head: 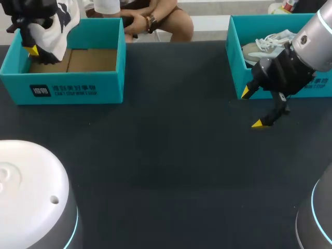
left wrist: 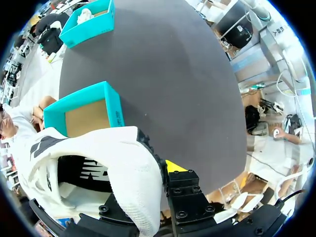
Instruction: Take the shoe out of the shoebox, open the shoe tongue, remove and reinsert the insole, then place the shoe into the shoebox
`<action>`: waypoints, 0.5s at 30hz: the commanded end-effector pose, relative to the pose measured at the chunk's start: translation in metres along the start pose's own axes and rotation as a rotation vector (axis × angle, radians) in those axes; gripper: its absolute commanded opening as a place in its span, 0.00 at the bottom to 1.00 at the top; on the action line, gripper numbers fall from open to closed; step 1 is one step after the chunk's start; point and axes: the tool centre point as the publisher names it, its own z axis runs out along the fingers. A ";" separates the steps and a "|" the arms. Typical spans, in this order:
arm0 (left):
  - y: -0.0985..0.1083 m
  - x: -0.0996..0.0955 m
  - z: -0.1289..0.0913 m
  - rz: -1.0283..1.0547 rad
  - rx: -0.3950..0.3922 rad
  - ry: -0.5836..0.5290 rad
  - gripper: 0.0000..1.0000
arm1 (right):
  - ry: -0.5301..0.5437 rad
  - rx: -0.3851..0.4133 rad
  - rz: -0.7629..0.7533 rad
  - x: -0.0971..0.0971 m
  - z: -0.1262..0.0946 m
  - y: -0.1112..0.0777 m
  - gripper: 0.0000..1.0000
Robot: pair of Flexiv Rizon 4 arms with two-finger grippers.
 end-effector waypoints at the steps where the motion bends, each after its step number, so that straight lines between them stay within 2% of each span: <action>1: 0.009 -0.007 -0.002 -0.015 0.009 -0.001 0.00 | -0.001 0.001 0.000 0.000 0.001 0.000 1.00; 9: 0.074 -0.071 0.017 -0.171 0.020 0.017 0.00 | -0.001 0.001 0.000 0.000 0.001 0.000 1.00; 15: 0.113 -0.097 0.024 -0.155 -0.039 -0.026 0.00 | -0.001 0.001 0.000 0.000 0.001 0.000 1.00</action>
